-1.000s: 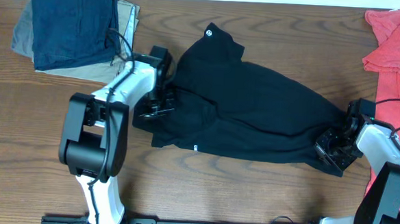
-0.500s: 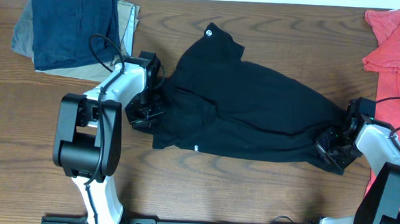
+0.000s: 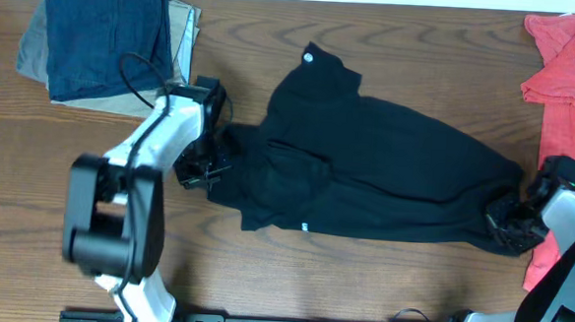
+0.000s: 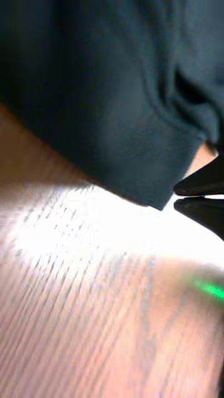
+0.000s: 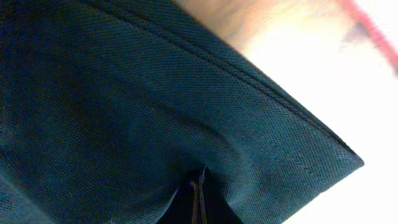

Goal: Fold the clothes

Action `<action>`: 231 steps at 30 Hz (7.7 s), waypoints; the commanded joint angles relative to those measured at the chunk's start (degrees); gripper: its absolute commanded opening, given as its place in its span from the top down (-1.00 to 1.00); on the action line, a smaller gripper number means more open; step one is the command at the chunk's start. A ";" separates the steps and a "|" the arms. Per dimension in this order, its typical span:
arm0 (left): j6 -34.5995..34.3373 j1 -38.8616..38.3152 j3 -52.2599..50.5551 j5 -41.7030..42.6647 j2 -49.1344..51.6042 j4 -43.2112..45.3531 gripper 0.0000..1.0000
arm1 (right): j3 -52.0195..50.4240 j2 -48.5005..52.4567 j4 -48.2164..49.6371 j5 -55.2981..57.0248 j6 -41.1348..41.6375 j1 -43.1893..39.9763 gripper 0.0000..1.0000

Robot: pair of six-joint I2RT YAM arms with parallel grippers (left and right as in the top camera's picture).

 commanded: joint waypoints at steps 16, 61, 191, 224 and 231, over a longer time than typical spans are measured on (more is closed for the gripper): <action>11.52 -6.73 0.02 10.51 1.55 17.42 0.88 | 1.68 1.25 -0.37 -0.83 -2.84 2.03 0.98; -9.40 1.29 -0.04 -0.15 6.75 2.34 0.88 | 5.86 1.25 -4.20 -2.43 -7.45 7.50 0.97; 36.68 -3.61 14.32 2.56 14.64 37.59 0.88 | 33.81 21.29 2.40 -0.59 -21.90 17.81 -0.81; 36.68 -3.61 14.32 2.56 14.64 37.48 0.86 | 36.20 23.76 -8.96 -4.00 -19.91 16.96 0.07; 36.70 -3.61 14.32 2.56 14.64 37.40 0.85 | 38.56 23.76 -14.82 -4.00 -20.37 16.96 -0.82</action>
